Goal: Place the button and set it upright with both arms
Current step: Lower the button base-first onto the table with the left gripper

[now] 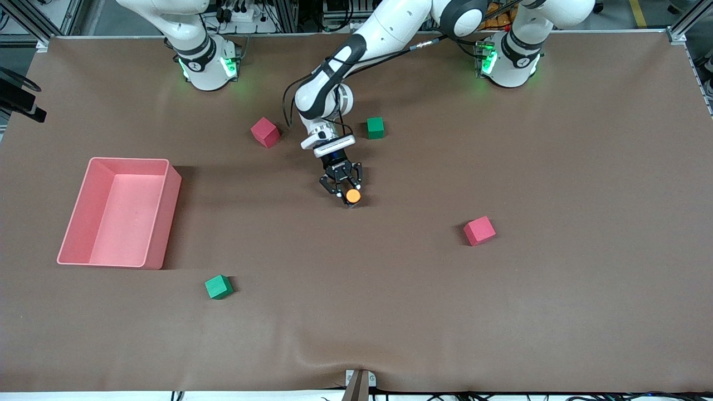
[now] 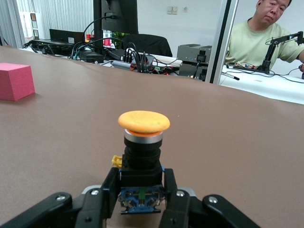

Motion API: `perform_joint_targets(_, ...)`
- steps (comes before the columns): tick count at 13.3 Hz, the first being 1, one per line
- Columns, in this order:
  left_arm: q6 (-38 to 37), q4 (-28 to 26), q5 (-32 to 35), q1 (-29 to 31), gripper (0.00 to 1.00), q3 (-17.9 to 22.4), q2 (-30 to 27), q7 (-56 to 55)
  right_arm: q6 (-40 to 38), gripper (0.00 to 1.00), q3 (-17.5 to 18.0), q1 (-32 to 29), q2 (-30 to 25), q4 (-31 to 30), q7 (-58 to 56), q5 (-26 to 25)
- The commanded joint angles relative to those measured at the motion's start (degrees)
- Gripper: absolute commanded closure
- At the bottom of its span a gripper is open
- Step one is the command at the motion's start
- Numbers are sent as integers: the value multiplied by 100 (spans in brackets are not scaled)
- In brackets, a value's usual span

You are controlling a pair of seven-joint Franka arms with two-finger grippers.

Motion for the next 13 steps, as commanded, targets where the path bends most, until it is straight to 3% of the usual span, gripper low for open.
perform_joint_targets(1, 16, 163, 216, 1, 89, 3, 123, -132, 11, 0, 55, -54, -2, 13, -12, -53)
perform_joint_targets(4, 68, 163, 295, 1, 81, 3, 149, -141, 11, 0, 55, -45, -2, 4, -12, -36)
perform_joint_targets(11, 77, 163, 313, 1, 78, 3, 228, -132, 2, 0, 55, -36, 16, 4, -12, -36)
perform_joint_targets(13, 95, 163, 339, 1, 71, 3, 246, -115, 2, 0, 55, -36, 16, 4, -12, -36)
